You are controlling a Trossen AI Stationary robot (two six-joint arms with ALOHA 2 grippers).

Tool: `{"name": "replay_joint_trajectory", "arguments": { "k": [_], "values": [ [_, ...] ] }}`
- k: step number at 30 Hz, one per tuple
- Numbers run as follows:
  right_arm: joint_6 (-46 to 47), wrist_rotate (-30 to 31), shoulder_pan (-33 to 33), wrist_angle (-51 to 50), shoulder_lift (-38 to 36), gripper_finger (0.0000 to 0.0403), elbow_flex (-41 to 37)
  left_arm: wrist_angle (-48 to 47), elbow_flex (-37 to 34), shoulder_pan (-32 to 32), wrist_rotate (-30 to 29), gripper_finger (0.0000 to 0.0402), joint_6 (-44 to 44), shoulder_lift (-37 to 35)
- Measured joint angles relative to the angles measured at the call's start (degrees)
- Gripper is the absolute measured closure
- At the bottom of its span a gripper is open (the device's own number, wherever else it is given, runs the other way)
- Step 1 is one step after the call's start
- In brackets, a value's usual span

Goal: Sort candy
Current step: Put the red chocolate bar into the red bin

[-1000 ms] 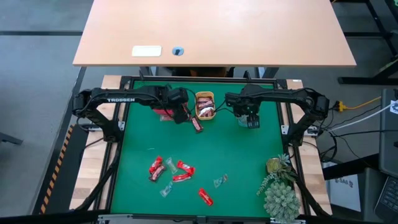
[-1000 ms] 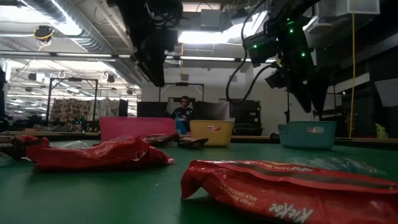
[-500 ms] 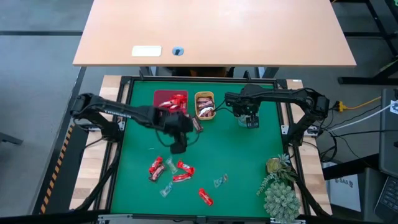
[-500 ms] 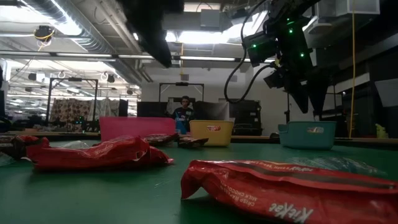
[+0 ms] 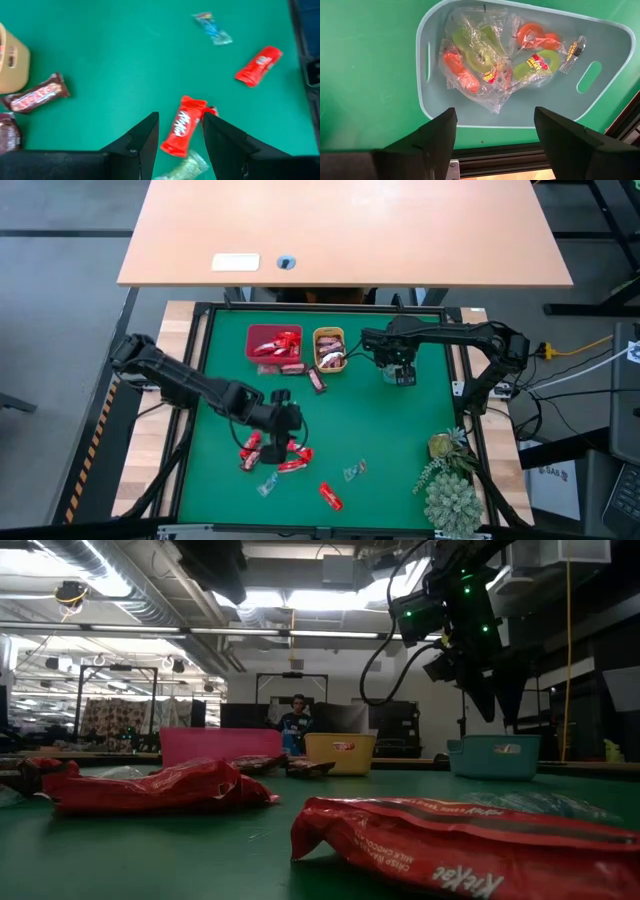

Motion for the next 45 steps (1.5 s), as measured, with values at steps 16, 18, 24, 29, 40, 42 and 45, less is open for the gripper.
{"name": "replay_joint_trajectory", "arguments": {
  "k": [16, 18, 24, 29, 40, 42, 45],
  "values": [
    [1.9, 0.0, 0.0, 0.6, 0.0, 0.0136, 0.0, 2.2, -1.8, -6.9, -2.2, 0.0254, -3.0, 1.9],
    [2.0, 0.0, 0.0, 1.5, 0.0, 0.0136, 0.0, 3.8, -2.4, -7.3, -2.5, 0.0254, -2.7, 3.4],
    [2.1, -0.1, 0.0, 3.4, 0.0, 0.0136, 0.0, 4.4, -2.6, -7.2, -3.4, 0.0254, 0.8, 8.9],
    [2.2, -0.1, 0.0, 4.0, 0.0, 0.0136, 0.0, 4.9, -2.6, -6.5, -3.3, 0.0254, 2.4, 13.9],
    [2.2, -0.1, 0.0, 4.0, 0.0, 0.0136, 0.0, 6.1, -2.6, -3.6, -2.9, 0.0254, 6.5, 21.3],
    [2.2, -0.1, 0.0, 4.0, 0.0, 0.0136, 0.0, 6.6, -2.6, -3.3, -2.9, 0.0254, 6.5, 22.2],
    [2.2, -0.1, 0.0, 4.0, 0.0, 0.0136, 0.0, 7.0, -2.5, -2.9, -3.0, 0.0254, 6.5, 22.9]
  ]
}}
